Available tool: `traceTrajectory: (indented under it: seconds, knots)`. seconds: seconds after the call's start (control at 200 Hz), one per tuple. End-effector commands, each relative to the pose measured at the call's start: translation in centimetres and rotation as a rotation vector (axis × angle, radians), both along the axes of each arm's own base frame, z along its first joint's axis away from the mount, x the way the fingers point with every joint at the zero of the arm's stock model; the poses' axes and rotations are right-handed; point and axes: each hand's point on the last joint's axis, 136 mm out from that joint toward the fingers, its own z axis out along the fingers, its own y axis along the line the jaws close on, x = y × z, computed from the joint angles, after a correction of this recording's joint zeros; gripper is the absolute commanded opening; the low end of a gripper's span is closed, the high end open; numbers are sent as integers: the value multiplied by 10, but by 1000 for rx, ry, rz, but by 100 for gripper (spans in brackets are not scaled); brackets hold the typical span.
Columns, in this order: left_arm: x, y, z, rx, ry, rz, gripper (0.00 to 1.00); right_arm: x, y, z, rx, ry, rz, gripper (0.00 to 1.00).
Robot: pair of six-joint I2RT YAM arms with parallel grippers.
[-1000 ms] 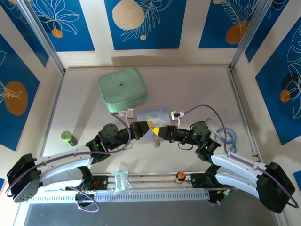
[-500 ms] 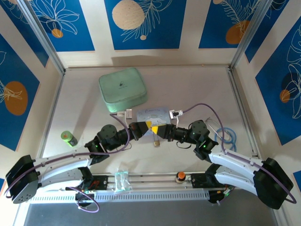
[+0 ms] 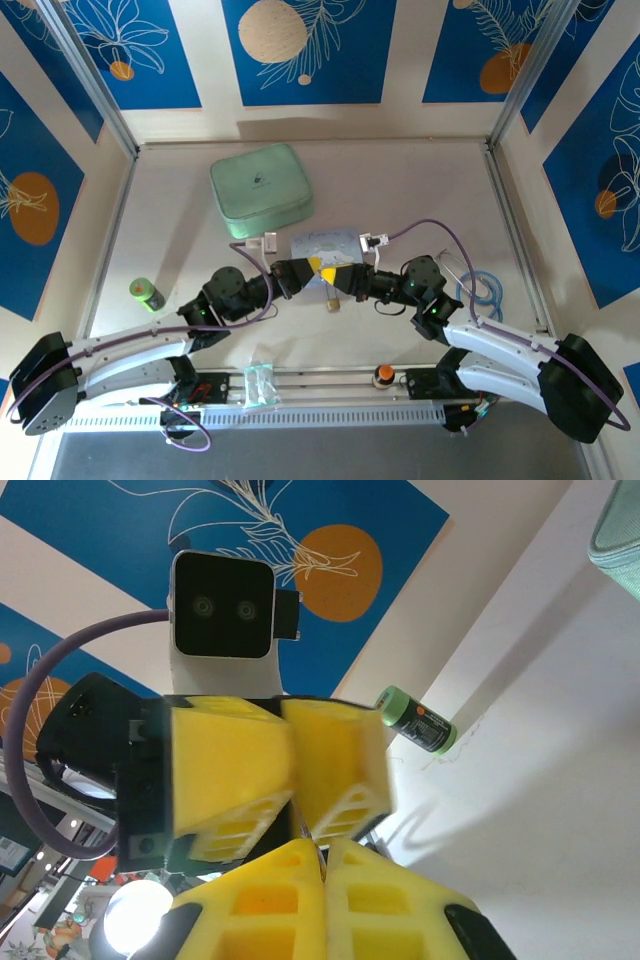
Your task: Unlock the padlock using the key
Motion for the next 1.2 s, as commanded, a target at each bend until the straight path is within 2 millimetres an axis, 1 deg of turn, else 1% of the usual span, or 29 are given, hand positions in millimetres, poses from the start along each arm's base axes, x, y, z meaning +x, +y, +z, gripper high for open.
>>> traceTrajectory:
  seconds: [0.0, 0.035, 0.08, 0.115, 0.175, 0.21, 0.295, 0.37, 0.43, 0.485, 0.64, 0.725, 0.755, 0.84, 0.93, 1.031, 1.091, 1.191]
  knots:
    - [8, 14, -6, 40, 3, 74, 61, 2, -5, -2, -25, 6, -41, 0]
    - [9, 17, -7, 72, 2, 91, 67, 4, -8, -7, -48, 18, -57, 0]
    - [10, 20, -8, 114, -11, 104, 69, 7, -13, -16, -80, 50, -87, 0]
    - [12, 22, -9, 155, -20, 114, 70, 10, -17, -25, -110, 85, -112, 0]
    - [14, 25, -18, 236, -6, 133, 70, 16, -27, -41, -159, 156, -158, 0]
    - [15, 26, -24, 278, 1, 136, 68, 20, -34, -52, -193, 206, -188, 0]
    - [14, 16, -41, 359, 15, 90, 65, 23, -51, -74, -274, 289, -244, 0]
    - [9, -2, -56, 426, 20, -4, 66, 26, -70, -93, -365, 363, -320, 0]
    - [7, -5, -75, 511, 56, -23, 66, 27, -84, -106, -434, 409, -366, 0]
    - [5, -10, -88, 528, 68, -47, 66, 26, -92, -114, -470, 436, -376, 0]
    - [-3, -32, -119, 574, 102, -116, 65, 24, -98, -125, -497, 453, -370, 0]
    - [-3, -34, -141, 592, 129, -102, 65, 23, -101, -129, -519, 450, -369, 0]
    - [-3, -33, -151, 598, 148, -93, 65, 22, -101, -130, -522, 451, -366, 0]
    - [1, -35, -171, 627, 169, -74, 65, 22, -101, -132, -516, 456, -365, 0]
    - [6, -37, -182, 652, 165, -56, 65, 24, -100, -133, -499, 458, -371, 0]
    - [12, -41, -189, 661, 160, -33, 64, 28, -100, -134, -500, 462, -376, 0]
    - [13, -43, -195, 687, 157, -30, 62, 28, -99, -135, -504, 469, -372, 0]
    - [12, -41, -208, 740, 166, -8, 61, 28, -98, -138, -514, 479, -362, 0]
